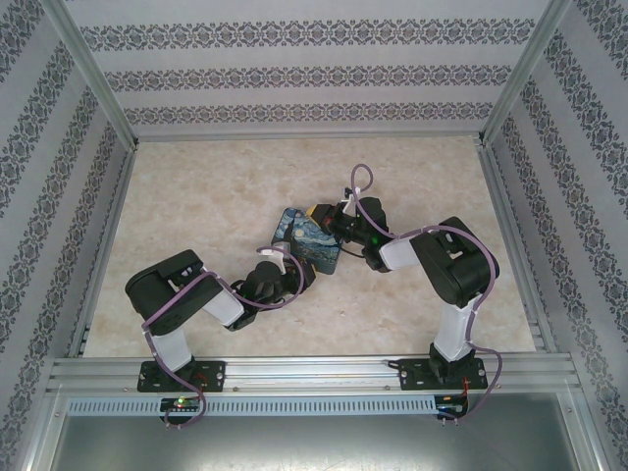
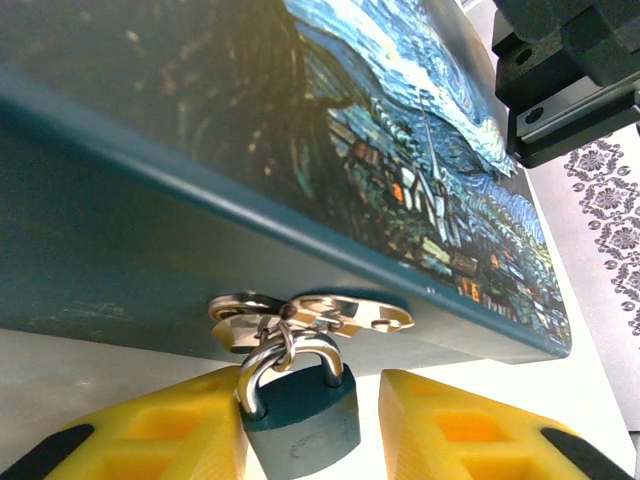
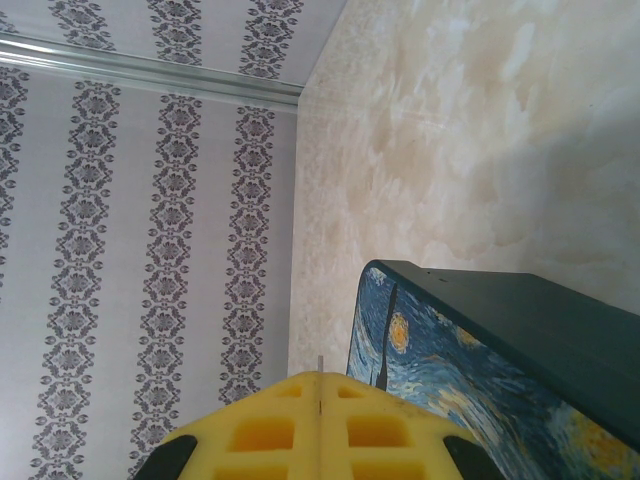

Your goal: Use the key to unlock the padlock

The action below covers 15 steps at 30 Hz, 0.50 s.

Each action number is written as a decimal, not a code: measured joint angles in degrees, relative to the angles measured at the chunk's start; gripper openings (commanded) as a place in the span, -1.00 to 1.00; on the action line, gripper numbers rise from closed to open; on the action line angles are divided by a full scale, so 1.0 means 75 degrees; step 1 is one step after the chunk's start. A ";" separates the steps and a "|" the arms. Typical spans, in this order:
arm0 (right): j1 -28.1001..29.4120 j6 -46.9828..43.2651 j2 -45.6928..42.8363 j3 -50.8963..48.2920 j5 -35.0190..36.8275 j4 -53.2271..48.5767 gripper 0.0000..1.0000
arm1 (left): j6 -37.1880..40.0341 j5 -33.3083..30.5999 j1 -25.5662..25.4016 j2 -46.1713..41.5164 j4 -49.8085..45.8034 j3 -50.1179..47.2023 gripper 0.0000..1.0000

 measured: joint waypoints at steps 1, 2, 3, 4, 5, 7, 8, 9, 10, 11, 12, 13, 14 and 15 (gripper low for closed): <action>0.0000 0.0003 0.0000 0.0000 -0.0003 0.0000 -1.00 | -0.0017 -0.0003 0.0000 0.0000 0.0000 -0.0003 -0.31; 0.0000 0.0003 0.0000 0.0000 -0.0003 0.0000 -1.00 | -0.0023 -0.0006 0.0000 0.0003 0.0000 -0.0009 -0.32; 0.0000 0.0003 0.0000 0.0000 0.0000 0.0000 -1.00 | -0.0032 -0.0006 0.0000 0.0006 0.0000 -0.0015 -0.33; 0.0000 0.0003 0.0000 0.0000 0.0000 0.0000 -1.00 | -0.0041 -0.0012 0.0000 0.0006 0.0000 -0.0015 -0.33; 0.0000 0.0003 0.0000 0.0000 -0.0003 0.0000 -1.00 | -0.0050 -0.0015 0.0000 0.0006 0.0000 -0.0015 -0.35; 0.0000 0.0003 0.0000 0.0000 0.0000 0.0000 -1.00 | -0.0055 -0.0044 0.0000 0.0009 -0.0003 -0.0017 -0.40; 0.0000 0.0003 0.0000 0.0000 -0.0003 0.0000 -1.00 | -0.0061 -0.0064 0.0000 0.0009 -0.0003 -0.0020 -0.42; 0.0000 0.0003 0.0000 0.0000 -0.0003 0.0000 -1.00 | -0.0070 -0.0076 0.0000 0.0009 -0.0003 -0.0029 -0.44; 0.0000 0.0003 0.0000 0.0000 -0.0003 0.0000 -1.00 | -0.0076 -0.0090 0.0000 0.0009 -0.0003 -0.0032 -0.45; 0.0000 0.0003 0.0000 0.0000 -0.0003 0.0000 -1.00 | -0.0079 -0.0093 0.0000 0.0009 -0.0003 -0.0035 -0.47; 0.0000 0.0003 0.0000 0.0000 -0.0003 0.0000 -1.00 | -0.0079 -0.0096 0.0000 0.0009 -0.0003 -0.0035 -0.52; 0.0000 0.0003 0.0000 0.0000 -0.0003 0.0000 -1.00 | -0.0082 -0.0099 0.0000 0.0009 -0.0003 -0.0035 -0.53; 0.0000 0.0003 0.0000 0.0000 -0.0003 0.0000 -1.00 | -0.0085 -0.0105 0.0000 0.0009 -0.0003 -0.0038 -0.54; 0.0000 0.0003 0.0000 0.0000 -0.0003 0.0000 -1.00 | -0.0087 -0.0117 -0.0003 0.0009 -0.0003 -0.0038 -0.56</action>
